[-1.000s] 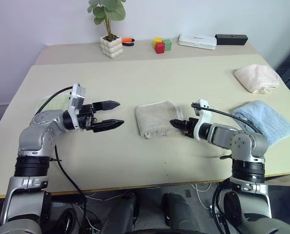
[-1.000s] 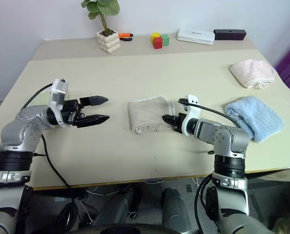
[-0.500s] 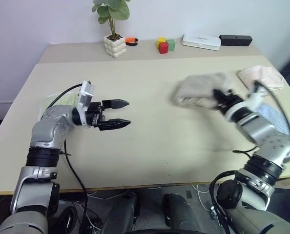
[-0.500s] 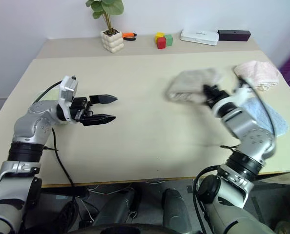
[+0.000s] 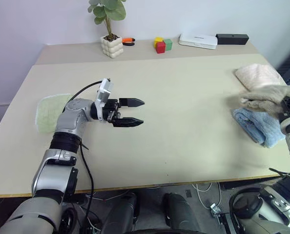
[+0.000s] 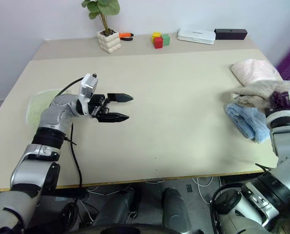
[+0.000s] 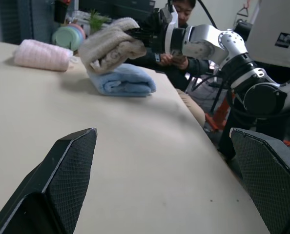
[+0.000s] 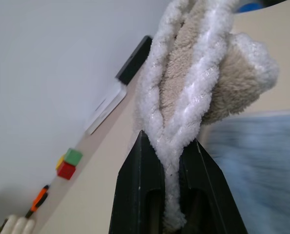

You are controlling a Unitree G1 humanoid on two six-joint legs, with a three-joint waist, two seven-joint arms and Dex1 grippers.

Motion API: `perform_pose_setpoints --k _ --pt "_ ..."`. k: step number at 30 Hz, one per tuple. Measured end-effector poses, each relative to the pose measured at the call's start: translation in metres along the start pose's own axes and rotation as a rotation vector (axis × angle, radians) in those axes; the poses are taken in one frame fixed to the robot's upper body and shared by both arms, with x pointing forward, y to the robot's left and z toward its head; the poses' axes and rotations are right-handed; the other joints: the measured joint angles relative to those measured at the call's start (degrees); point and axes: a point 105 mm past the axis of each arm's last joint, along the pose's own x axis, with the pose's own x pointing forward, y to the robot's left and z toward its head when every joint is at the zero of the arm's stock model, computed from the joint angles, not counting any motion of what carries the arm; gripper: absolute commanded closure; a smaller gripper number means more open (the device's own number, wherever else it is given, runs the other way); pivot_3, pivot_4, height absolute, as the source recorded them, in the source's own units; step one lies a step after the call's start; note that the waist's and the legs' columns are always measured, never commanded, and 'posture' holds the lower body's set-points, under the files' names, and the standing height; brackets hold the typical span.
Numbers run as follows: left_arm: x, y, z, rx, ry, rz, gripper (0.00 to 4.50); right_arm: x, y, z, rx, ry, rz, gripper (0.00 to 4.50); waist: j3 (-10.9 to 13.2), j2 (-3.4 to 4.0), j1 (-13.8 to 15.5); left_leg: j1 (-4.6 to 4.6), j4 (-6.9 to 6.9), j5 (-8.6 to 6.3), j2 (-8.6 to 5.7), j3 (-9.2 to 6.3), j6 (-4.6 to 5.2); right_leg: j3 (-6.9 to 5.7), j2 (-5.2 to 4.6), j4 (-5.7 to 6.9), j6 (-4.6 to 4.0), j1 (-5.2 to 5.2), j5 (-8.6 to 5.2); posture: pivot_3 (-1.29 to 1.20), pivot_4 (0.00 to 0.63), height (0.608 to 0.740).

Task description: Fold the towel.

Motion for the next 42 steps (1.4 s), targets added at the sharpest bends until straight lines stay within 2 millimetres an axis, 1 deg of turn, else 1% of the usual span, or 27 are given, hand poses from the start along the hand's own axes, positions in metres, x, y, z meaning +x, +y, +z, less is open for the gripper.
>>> perform_pose_setpoints --k 2,5,8,11,13,16,18,19,20,22,24,26,27,30,31,33,36,37,38,40,42 --pt "0.004 0.004 0.002 0.02 -0.013 0.007 0.0 -0.006 -0.009 0.0 -0.01 -0.001 -0.015 4.45 0.0 0.0 0.1 0.0 0.01 0.0 0.0 0.0 0.0 0.0 0.0 0.0 0.0 0.01 0.0 0.0 0.15 0.74" --pt "0.009 0.007 0.003 0.033 -0.017 0.015 0.0 -0.009 -0.022 -0.004 -0.005 0.007 -0.037 4.45 0.0 0.0 0.0 0.01 0.04 0.0 0.0 0.02 0.01 0.0 0.01 0.0 0.01 0.04 0.0 0.0 0.15 0.74" --pt "0.01 0.008 0.002 0.041 -0.018 0.024 0.0 -0.01 -0.042 -0.023 -0.012 0.087 -0.074 4.45 0.0 0.0 0.0 0.02 0.04 0.0 0.0 0.03 0.02 0.01 0.02 0.0 0.01 0.05 0.0 0.0 0.15 0.74" --pt "0.011 0.008 0.002 0.042 -0.021 0.026 0.0 -0.01 -0.055 -0.035 -0.048 0.146 -0.111 4.45 0.0 0.02 0.0 0.02 0.05 0.0 0.0 0.03 0.02 0.02 0.02 0.01 0.01 0.05 0.0 0.0 0.15 0.74" --pt "0.011 0.009 0.002 0.044 -0.021 0.03 0.0 -0.009 -0.059 -0.035 -0.097 0.161 -0.129 4.45 0.0 0.02 0.0 0.02 0.06 0.0 0.0 0.03 0.02 0.01 0.02 0.01 0.01 0.05 0.0 0.0 0.15 0.74" --pt "0.012 0.011 0.004 0.053 -0.037 0.052 0.0 -0.008 -0.058 -0.032 -0.109 0.153 -0.125 4.45 0.0 0.02 0.0 0.02 0.06 0.0 0.0 0.03 0.02 0.01 0.02 0.01 0.01 0.05 0.0 0.0 0.15 0.74" --pt "0.012 0.012 0.005 0.058 -0.044 0.059 0.0 -0.006 -0.056 -0.029 -0.128 0.152 -0.12 3.76 0.0 0.02 0.1 0.02 0.07 0.0 0.0 0.03 0.02 0.01 0.02 0.01 0.01 0.05 0.0 0.0 0.15 0.74" --pt "0.014 0.012 0.006 0.061 -0.047 0.059 0.0 -0.005 -0.055 -0.026 -0.138 0.145 -0.12 3.48 0.0 0.02 0.1 0.02 0.07 0.0 0.0 0.03 0.02 0.01 0.02 0.01 0.01 0.05 0.0 0.0 0.15 0.74" --pt "0.015 0.011 0.006 0.065 -0.051 0.057 0.0 -0.005 -0.054 -0.021 -0.149 0.135 -0.118 2.91 0.0 0.02 0.1 0.02 0.08 0.0 0.0 0.03 0.02 0.0 0.02 0.01 0.01 0.06 0.0 0.0 0.15 0.74" --pt "0.018 0.01 0.005 0.066 -0.057 0.053 0.0 -0.004 -0.053 -0.016 -0.18 0.127 -0.122 1.98 0.0 0.02 0.1 0.02 0.08 0.0 0.0 0.03 0.02 0.0 0.02 0.01 0.01 0.06 0.0 0.0 0.15 0.74" --pt "0.019 0.009 0.003 0.061 -0.062 0.053 0.0 -0.003 -0.056 -0.011 -0.237 0.118 -0.15 0.85 0.0 0.02 0.1 0.02 0.09 0.0 0.0 0.03 0.02 0.0 0.02 0.01 0.01 0.07 0.0 0.0 0.15 0.74" --pt "0.019 0.009 0.001 0.045 -0.064 0.059 0.0 -0.004 -0.062 -0.007 -0.329 0.122 -0.203 0.07 0.0 0.02 0.2 0.02 0.1 0.0 0.0 0.03 0.02 0.0 0.02 0.01 0.01 0.07 0.0 0.0 0.15 0.74" --pt "0.02 0.01 0.0 0.042 -0.066 0.066 0.0 -0.004 -0.066 -0.004 -0.374 0.12 -0.237 0.07 0.0 0.02 0.2 0.02 0.1 0.0 -0.01 0.03 0.02 0.0 0.02 0.01 0.01 0.07 0.0 0.0 0.15 0.74" --pt "0.024 0.011 0.0 0.045 -0.075 0.069 0.0 -0.006 -0.074 0.002 -0.428 0.1 -0.315 0.07 0.0 0.02 0.2 0.02 0.11 0.0 0.0 0.03 0.02 0.0 0.02 0.01 0.01 0.08 0.0 0.0 0.15 0.74" --pt "0.026 0.011 0.0 0.047 -0.082 0.067 0.0 -0.007 -0.077 0.004 -0.479 0.102 -0.34 0.07 0.0 0.02 0.3 0.02 0.11 0.0 -0.01 0.03 0.02 0.0 0.02 0.01 0.01 0.08 0.0 0.0 0.15 0.74" --pt "0.027 0.011 0.0 0.047 -0.086 0.071 0.0 -0.007 -0.078 0.01 -0.541 0.086 -0.354 0.07 0.0 0.02 0.2 0.02 0.12 0.0 -0.01 0.05 0.02 0.0 0.02 0.01 0.02 0.08 0.0 0.0 0.15 0.74" --pt "0.028 0.012 0.0 0.052 -0.091 0.076 0.0 -0.003 -0.07 0.027 -0.66 0.014 -0.361 0.07 0.0 0.03 0.2 0.02 0.13 0.0 -0.01 0.05 0.02 -0.01 0.04 0.01 0.02 0.08 0.0 0.0 0.15 0.74" --pt "0.027 0.013 0.0 0.058 -0.093 0.088 0.0 0.0 -0.06 0.035 -0.673 -0.048 -0.331 0.07 0.0 0.02 0.1 0.03 0.13 0.0 0.0 0.05 0.02 -0.01 0.07 0.01 0.02 0.09 0.0 0.0 0.15 0.74" --pt "0.026 0.014 0.0 0.064 -0.094 0.098 0.0 0.003 -0.047 0.039 -0.683 -0.089 -0.278 0.07 0.0 0.03 -0.1 0.04 0.12 0.0 0.0 0.06 0.02 0.0 0.07 0.01 0.02 0.09 0.0 0.0 0.15 0.74" --pt "0.024 0.015 0.001 0.07 -0.089 0.112 0.0 0.009 -0.008 0.034 -0.764 -0.14 -0.087 0.07 0.0 0.06 -0.4 0.06 0.11 0.0 0.08 0.12 0.02 0.01 0.16 0.02 0.03 0.08 0.0 0.0 0.15 0.74" --pt "0.019 0.016 0.001 0.075 -0.084 0.129 0.0 0.011 0.036 0.023 -0.839 -0.169 0.138 0.07 0.0 0.06 -0.4 0.07 0.12 0.0 0.13 0.12 0.01 0.0 0.22 0.02 0.03 0.08 0.0 0.0 0.15 0.74"
